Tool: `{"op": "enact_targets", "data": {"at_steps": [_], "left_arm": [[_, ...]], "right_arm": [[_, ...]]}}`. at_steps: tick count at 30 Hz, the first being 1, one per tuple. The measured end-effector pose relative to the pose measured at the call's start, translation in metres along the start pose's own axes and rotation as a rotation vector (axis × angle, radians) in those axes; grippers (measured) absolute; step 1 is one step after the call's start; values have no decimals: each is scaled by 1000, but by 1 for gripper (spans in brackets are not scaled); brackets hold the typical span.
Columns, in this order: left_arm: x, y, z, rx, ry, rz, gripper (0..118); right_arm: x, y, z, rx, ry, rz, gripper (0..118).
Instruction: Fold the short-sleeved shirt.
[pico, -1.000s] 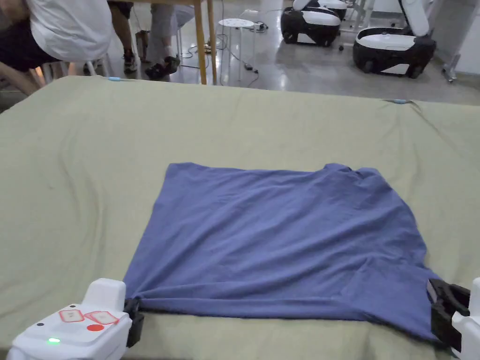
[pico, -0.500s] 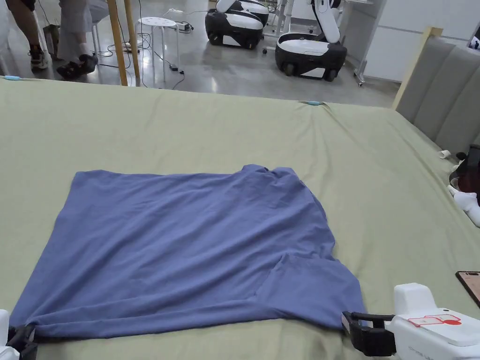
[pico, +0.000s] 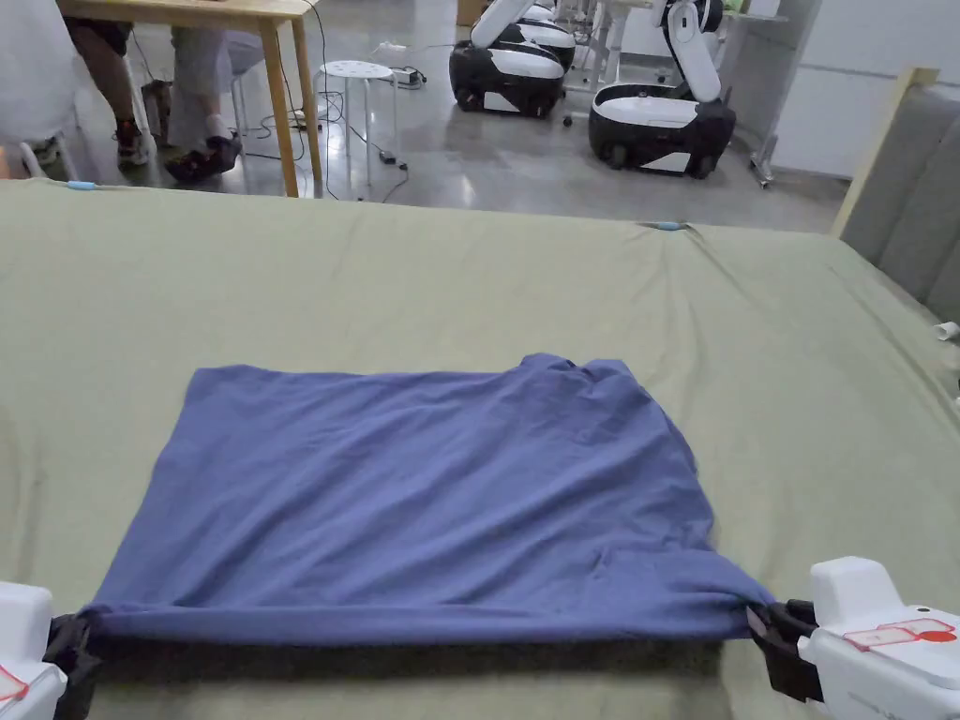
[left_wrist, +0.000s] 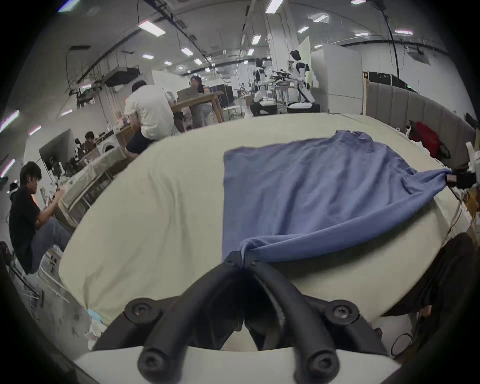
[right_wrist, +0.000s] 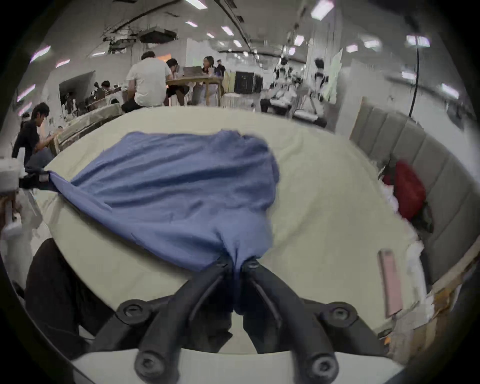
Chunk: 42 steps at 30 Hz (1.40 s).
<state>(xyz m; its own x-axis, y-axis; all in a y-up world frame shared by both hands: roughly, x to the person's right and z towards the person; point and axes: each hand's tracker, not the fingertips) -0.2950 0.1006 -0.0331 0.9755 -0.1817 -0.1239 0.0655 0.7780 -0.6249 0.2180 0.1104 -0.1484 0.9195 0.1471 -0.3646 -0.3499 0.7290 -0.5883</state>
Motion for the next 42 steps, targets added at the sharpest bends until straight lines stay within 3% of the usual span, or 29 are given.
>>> {"op": "enact_targets", "data": {"at_steps": [4, 9, 15, 16, 17, 18, 19, 20, 23, 28, 30, 31, 33, 34, 37, 42], "left_arm": [[-3, 42, -15, 33, 13, -17, 0], [0, 83, -89, -49, 50, -109, 0], [1, 97, -152, -157, 53, -98, 0], [1, 95, -154, -160, 56, -100, 2], [1, 92, -155, -157, 55, -99, 13], [0, 88, -154, -148, 56, -94, 35], [-1, 85, -150, -136, 59, -80, 74], [-1, 81, -143, -129, 70, -72, 81], [5, 72, -108, -17, 81, -19, 101], [33, 52, -53, 209, 10, 83, 100], [47, 39, -29, 279, -5, 95, 93], [51, 34, -21, 287, -8, 87, 76], [60, 19, -6, 281, 3, 69, 26], [61, 14, -3, 274, 5, 55, 0], [56, 2, -3, 192, -42, 19, 0], [24, -26, -7, 107, 7, 139, 0]], "right_arm": [[-8, 36, -3, 66, -82, 51, 6], [-3, 70, -78, 20, -103, 14, 6], [1, 80, -151, -58, -112, -52, 6], [1, 80, -152, -57, -112, -62, 11], [1, 80, -153, -59, -111, -70, 25], [0, 79, -148, -58, -104, -76, 53], [0, 77, -146, -63, -90, -80, 89], [0, 75, -142, -68, -74, -80, 101], [-24, 71, -97, 71, -130, -36, 114], [-74, 58, -34, 282, 20, -146, 115], [-100, 49, -13, 347, 17, -128, 104], [-108, 45, -8, 359, 17, -113, 78], [-126, 33, 3, 378, 19, -83, 0], [-133, 29, 2, 373, 18, -69, 0], [-137, 19, 11, 381, 96, -94, 0], [-144, 14, 13, 371, 74, -83, 0]]}}
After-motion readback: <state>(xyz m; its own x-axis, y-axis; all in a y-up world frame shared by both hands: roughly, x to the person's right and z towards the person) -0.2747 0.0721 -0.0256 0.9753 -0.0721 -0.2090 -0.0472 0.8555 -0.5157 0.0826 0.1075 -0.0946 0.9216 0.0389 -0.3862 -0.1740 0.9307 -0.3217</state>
